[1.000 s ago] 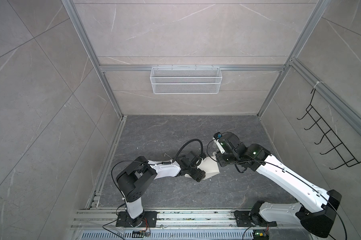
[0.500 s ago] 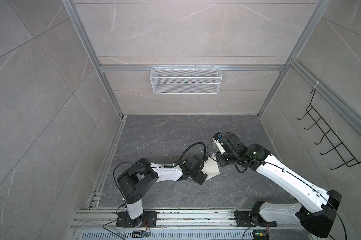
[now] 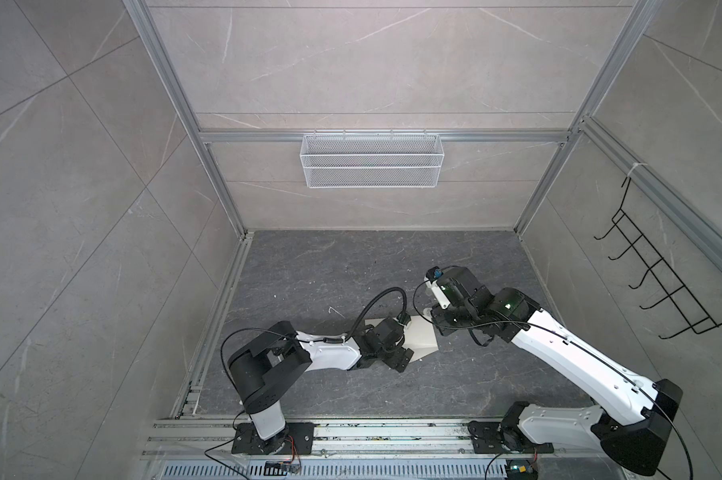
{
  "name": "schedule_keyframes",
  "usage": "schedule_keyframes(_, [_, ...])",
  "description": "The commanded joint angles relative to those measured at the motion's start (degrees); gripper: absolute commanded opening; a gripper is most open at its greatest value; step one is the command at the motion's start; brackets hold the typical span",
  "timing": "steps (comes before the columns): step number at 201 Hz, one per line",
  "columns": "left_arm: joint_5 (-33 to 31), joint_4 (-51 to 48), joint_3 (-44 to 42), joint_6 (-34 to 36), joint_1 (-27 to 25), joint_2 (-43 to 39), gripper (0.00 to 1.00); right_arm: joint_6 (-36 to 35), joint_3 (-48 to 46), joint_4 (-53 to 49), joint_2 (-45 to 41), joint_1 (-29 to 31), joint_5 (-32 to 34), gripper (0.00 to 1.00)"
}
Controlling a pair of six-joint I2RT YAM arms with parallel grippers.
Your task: Place the letter into the envelope and seal it
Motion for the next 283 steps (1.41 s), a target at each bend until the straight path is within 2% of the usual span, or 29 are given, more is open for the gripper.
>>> schedule_keyframes(1, [1.7, -0.4, -1.2, -2.8, 0.6, -5.2, 0.9, -0.1, 1.8, -1.5, 0.8, -0.3, -1.7, 0.0])
schedule_keyframes(46, [3.6, 3.2, -5.9, -4.6, 5.2, -16.0, 0.83, -2.0, 6.7, -6.0, 6.1, -0.2, -4.6, 0.0])
schedule_keyframes(88, [8.8, 4.9, -10.0, -4.7, 9.5, -20.2, 0.65, -2.1, 9.8, -7.3, 11.0, 0.1, -6.5, 0.0])
schedule_keyframes(116, [12.4, 4.5, -11.8, -2.3, 9.5, -19.7, 0.6, -1.7, 9.5, -5.8, 10.8, 0.1, -6.9, 0.0])
schedule_keyframes(152, [14.0, 2.9, -11.8, -1.3, 9.5, -16.6, 0.56, -0.7, 8.6, -4.6, 9.5, 0.1, -4.4, 0.0])
schedule_keyframes(217, [17.8, 3.1, -10.7, -3.5, 8.8, -12.1, 0.46, -0.7, 7.0, -4.1, 7.9, 0.0, -3.4, 0.0])
schedule_keyframes(242, [17.9, 3.4, -10.0, -4.3, 7.1, -11.5, 0.42, -0.7, 6.6, -4.1, 7.5, 0.0, -3.3, 0.0])
schedule_keyframes(283, [19.3, 6.0, -8.9, -6.7, 4.6, -8.9, 0.4, -0.7, 6.4, -4.2, 7.4, 0.0, -3.6, 0.0])
